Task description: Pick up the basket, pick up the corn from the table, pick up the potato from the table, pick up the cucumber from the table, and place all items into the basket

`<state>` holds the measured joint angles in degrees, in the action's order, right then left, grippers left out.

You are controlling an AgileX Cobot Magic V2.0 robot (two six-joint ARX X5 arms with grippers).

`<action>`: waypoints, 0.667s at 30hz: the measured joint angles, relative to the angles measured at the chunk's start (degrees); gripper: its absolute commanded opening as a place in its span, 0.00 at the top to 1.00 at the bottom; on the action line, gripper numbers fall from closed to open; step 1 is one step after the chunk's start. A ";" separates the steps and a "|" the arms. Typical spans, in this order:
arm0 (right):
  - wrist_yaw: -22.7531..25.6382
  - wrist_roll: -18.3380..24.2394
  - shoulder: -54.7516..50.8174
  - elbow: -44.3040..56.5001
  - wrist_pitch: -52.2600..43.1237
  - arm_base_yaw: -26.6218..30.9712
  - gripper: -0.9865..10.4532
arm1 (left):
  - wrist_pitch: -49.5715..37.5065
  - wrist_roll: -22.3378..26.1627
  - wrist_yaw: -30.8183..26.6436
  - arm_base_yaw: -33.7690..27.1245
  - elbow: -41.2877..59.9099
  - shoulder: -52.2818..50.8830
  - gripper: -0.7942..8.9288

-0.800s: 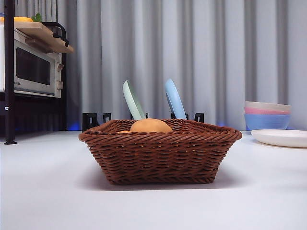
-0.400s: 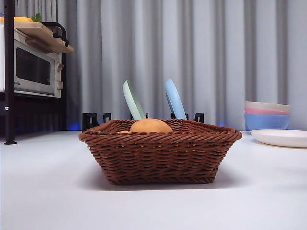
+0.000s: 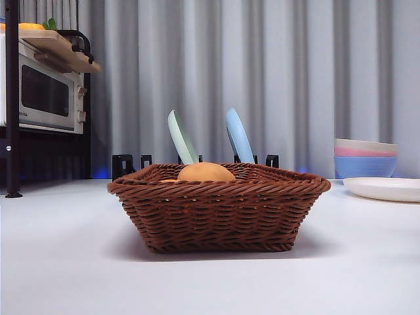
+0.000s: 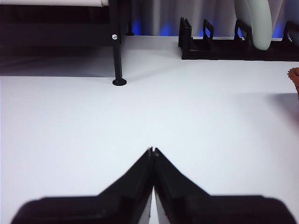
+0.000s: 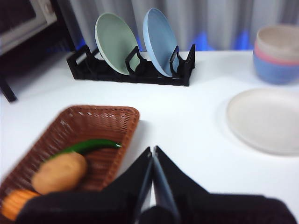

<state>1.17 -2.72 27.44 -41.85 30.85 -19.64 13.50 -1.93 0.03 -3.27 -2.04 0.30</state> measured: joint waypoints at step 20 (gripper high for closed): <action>-7.17 6.60 -18.10 30.67 -22.97 10.78 0.91 | -0.02 0.00 0.00 0.00 0.00 0.00 0.92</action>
<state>-6.00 3.88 9.34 -11.18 7.88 -8.86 13.47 -1.93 0.03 -3.27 -2.04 0.30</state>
